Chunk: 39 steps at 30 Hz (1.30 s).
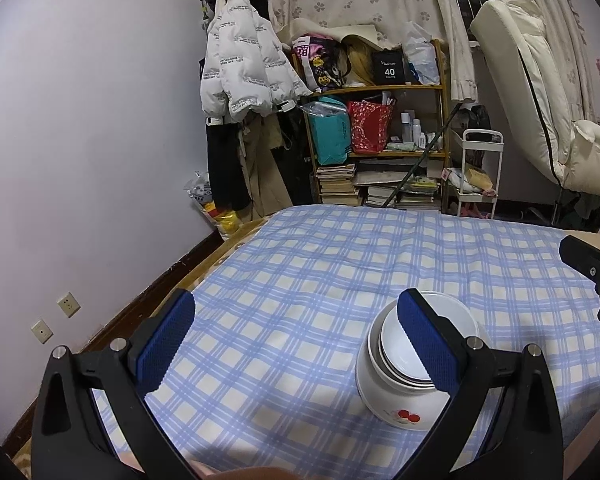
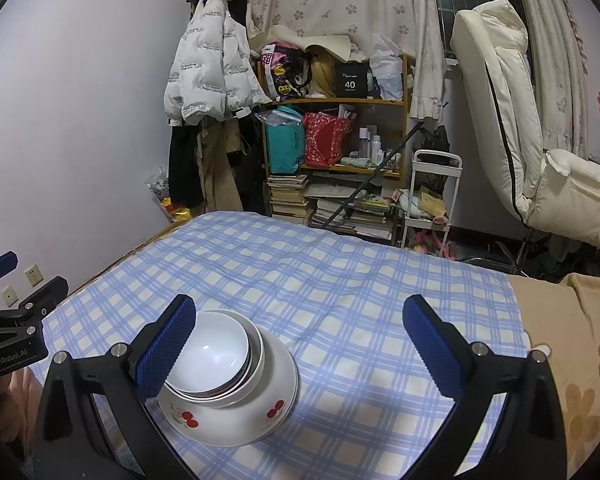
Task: Organize plates and bowls
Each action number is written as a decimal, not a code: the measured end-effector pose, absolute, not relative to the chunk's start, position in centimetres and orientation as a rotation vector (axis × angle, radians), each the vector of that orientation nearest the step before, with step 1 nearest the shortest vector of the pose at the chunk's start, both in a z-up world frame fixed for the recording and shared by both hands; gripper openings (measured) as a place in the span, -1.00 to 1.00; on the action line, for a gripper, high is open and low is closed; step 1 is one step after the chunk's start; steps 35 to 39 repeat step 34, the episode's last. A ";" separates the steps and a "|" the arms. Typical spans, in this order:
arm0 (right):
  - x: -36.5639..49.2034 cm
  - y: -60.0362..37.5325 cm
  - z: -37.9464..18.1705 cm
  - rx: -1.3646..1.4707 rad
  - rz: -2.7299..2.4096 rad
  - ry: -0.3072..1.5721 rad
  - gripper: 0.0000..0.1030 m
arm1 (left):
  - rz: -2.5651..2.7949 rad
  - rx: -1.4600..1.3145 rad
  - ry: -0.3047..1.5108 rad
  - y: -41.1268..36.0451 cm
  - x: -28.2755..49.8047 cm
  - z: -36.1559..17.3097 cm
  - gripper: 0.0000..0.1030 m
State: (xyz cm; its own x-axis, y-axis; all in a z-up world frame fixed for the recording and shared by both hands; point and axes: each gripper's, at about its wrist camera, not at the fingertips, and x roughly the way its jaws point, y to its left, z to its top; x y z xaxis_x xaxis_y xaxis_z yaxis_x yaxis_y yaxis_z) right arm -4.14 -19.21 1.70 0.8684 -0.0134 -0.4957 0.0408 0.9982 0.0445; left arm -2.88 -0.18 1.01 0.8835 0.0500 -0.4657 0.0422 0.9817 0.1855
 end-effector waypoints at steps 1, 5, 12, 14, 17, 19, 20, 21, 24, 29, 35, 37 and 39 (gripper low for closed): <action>-4.1 -19.2 1.7 0.054 -0.028 0.519 1.00 | 0.001 0.193 0.488 -0.2 -2.9 1.0 0.94; -4.1 -19.2 1.7 0.054 -0.029 0.520 1.00 | 0.003 0.194 0.490 -0.2 -2.9 1.0 0.94; -4.1 -19.3 1.7 0.055 -0.030 0.521 1.00 | 0.002 0.197 0.494 -0.3 -3.0 1.0 0.94; -4.1 -19.3 1.7 0.055 -0.030 0.521 1.00 | 0.000 0.197 0.496 -0.3 -2.9 0.9 0.94; -4.1 -19.3 1.7 0.055 -0.030 0.522 1.00 | 0.002 0.198 0.499 -0.3 -2.9 0.9 0.94; -4.1 -19.4 1.7 0.055 -0.031 0.521 1.00 | 0.001 0.198 0.500 -0.3 -2.9 0.9 0.94; -4.1 -19.4 1.7 0.055 -0.029 0.523 1.00 | 0.001 0.198 0.500 -0.3 -2.9 0.9 0.94; -4.1 -19.4 1.7 0.056 -0.029 0.525 1.00 | -0.001 0.199 0.501 -0.3 -2.9 0.8 0.94; -4.1 -19.4 1.8 0.055 -0.029 0.524 1.00 | -0.003 0.199 0.501 -0.3 -2.9 0.8 0.94; -4.1 -19.4 1.8 0.056 -0.030 0.525 1.00 | 0.001 0.202 0.495 -0.3 -3.0 0.7 0.94; -4.1 -19.5 1.7 0.055 -0.030 0.526 1.00 | -0.002 0.201 0.496 -0.3 -3.0 0.7 0.94; -4.1 -19.5 1.7 0.055 -0.030 0.526 1.00 | -0.002 0.201 0.496 -0.3 -3.0 0.7 0.94; -4.1 -19.5 1.7 0.055 -0.030 0.526 1.00 | -0.002 0.201 0.496 -0.3 -3.0 0.7 0.94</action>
